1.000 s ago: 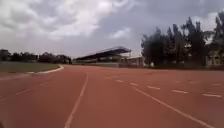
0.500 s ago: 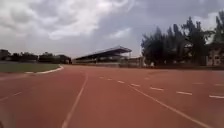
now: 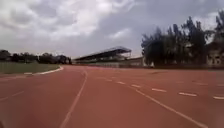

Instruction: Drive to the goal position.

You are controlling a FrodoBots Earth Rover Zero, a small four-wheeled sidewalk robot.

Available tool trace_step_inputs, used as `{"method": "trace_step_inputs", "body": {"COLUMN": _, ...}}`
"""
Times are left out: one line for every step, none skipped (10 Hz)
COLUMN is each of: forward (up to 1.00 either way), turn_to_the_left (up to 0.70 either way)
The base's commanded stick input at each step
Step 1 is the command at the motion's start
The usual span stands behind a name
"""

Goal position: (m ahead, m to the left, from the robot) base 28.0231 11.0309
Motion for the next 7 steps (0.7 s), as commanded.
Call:
{"method": "trace_step_inputs", "body": {"forward": 0.30, "turn_to_the_left": 0.00}}
{"method": "trace_step_inputs", "body": {"forward": 0.30, "turn_to_the_left": 0.00}}
{"method": "trace_step_inputs", "body": {"forward": 0.30, "turn_to_the_left": 0.00}}
{"method": "trace_step_inputs", "body": {"forward": 0.30, "turn_to_the_left": 0.00}}
{"method": "trace_step_inputs", "body": {"forward": 0.30, "turn_to_the_left": 0.00}}
{"method": "trace_step_inputs", "body": {"forward": 0.30, "turn_to_the_left": 0.00}}
{"method": "trace_step_inputs", "body": {"forward": 0.30, "turn_to_the_left": 0.00}}
